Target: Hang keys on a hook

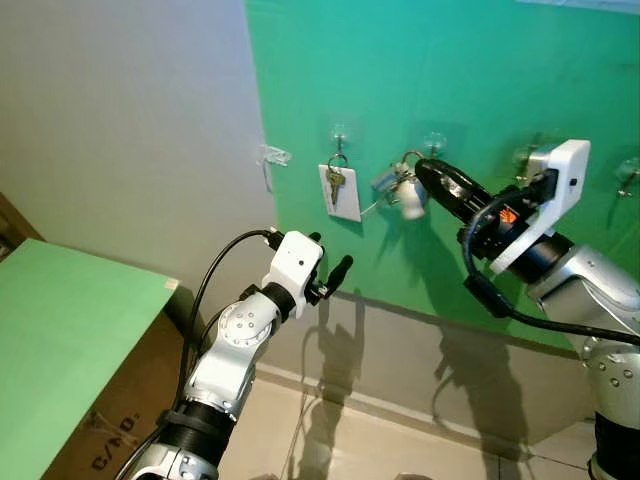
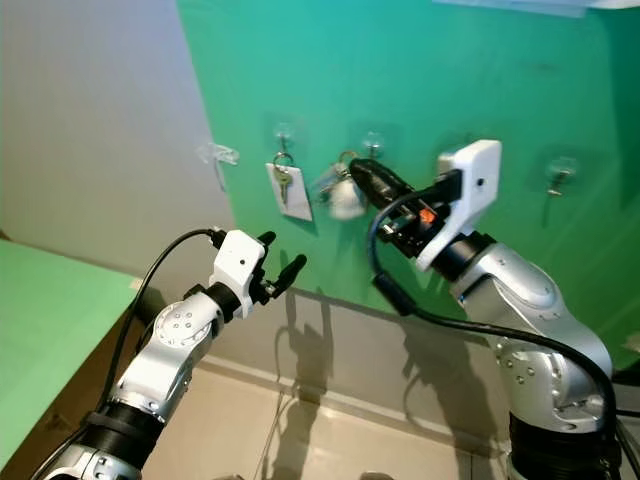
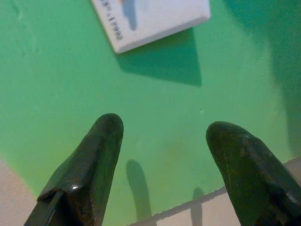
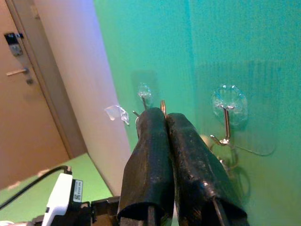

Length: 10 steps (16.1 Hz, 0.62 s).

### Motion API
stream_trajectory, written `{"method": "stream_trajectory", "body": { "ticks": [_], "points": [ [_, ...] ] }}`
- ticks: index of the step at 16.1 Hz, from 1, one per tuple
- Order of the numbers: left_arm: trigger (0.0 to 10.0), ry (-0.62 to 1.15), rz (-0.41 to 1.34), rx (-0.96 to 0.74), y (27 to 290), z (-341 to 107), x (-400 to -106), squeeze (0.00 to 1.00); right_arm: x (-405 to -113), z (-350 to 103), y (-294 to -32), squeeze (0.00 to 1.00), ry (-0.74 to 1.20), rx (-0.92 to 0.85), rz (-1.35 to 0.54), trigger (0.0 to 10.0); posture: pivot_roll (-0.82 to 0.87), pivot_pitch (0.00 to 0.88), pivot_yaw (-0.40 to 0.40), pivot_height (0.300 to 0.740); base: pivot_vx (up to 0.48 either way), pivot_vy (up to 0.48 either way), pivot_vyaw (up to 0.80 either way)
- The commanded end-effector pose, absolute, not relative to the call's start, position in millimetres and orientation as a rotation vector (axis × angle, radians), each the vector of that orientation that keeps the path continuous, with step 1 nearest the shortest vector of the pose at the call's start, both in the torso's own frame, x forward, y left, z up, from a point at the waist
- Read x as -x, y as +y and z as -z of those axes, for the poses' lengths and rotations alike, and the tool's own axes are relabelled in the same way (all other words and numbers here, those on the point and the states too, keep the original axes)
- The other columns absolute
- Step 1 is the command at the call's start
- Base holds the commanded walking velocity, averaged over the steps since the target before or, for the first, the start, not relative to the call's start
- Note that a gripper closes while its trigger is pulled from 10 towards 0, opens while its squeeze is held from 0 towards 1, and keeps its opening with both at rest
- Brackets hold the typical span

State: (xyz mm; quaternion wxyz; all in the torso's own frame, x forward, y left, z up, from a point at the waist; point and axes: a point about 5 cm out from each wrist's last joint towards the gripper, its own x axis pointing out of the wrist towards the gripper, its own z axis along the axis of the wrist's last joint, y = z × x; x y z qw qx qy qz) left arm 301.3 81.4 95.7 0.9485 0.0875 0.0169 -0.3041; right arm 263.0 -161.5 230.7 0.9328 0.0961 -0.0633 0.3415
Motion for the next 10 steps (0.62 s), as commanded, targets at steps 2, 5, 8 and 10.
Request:
{"method": "stream_trajectory", "body": {
  "ticks": [2,5,8,10],
  "points": [
    [10.0,0.049,0.631,-0.181,81.9,-93.7,-301.1,0.00,-260.2,-239.1,-169.8,0.00,-0.158,-0.252,-0.678,0.0,-0.17,0.000,0.080,0.740,0.000,0.000,0.00],
    [10.0,0.048,0.640,-0.183,81.7,-94.2,-301.4,0.00,-255.9,-250.3,-177.6,0.00,-0.201,-0.305,-0.676,0.0,-0.18,0.000,0.090,0.740,0.000,0.000,0.00],
    [10.0,0.048,0.651,-0.189,80.7,-94.4,-302.3,0.00,-243.1,-251.2,-160.3,0.00,-0.161,-0.229,-0.801,0.0,-0.19,0.000,0.098,0.740,0.000,0.000,0.00],
    [10.0,0.047,0.656,-0.191,79.5,-94.4,-302.8,0.00,-241.2,-250.7,-153.8,0.00,-0.147,-0.211,-0.831,0.0,-0.19,0.000,0.098,0.740,0.000,0.000,0.00]
  ]
}}
